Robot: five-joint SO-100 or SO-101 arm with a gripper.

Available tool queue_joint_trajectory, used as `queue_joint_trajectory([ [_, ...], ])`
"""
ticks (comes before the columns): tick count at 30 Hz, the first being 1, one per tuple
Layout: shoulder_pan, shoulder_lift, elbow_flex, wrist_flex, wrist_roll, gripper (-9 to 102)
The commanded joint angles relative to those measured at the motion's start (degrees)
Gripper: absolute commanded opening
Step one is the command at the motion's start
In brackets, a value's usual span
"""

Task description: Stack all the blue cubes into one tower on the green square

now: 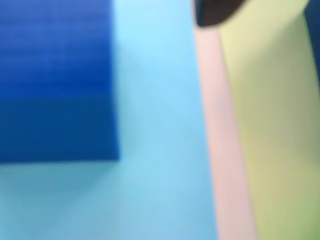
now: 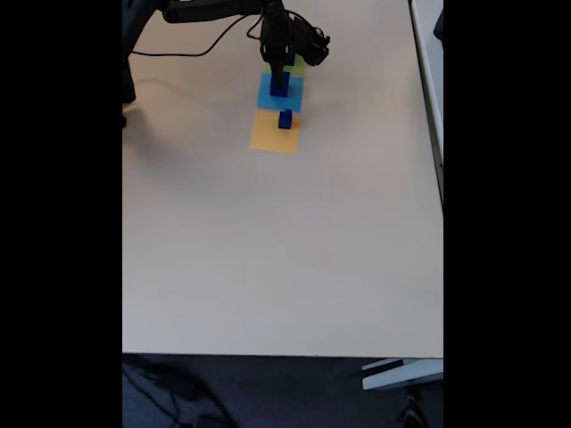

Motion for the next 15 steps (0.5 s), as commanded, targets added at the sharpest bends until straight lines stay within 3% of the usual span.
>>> queue_joint_trajectory([
  [1, 0.44, 6.94, 0.70, -1.76, -0.53, 32],
  [15, 0.62, 7.82, 3.96, -4.31, -0.70, 31],
])
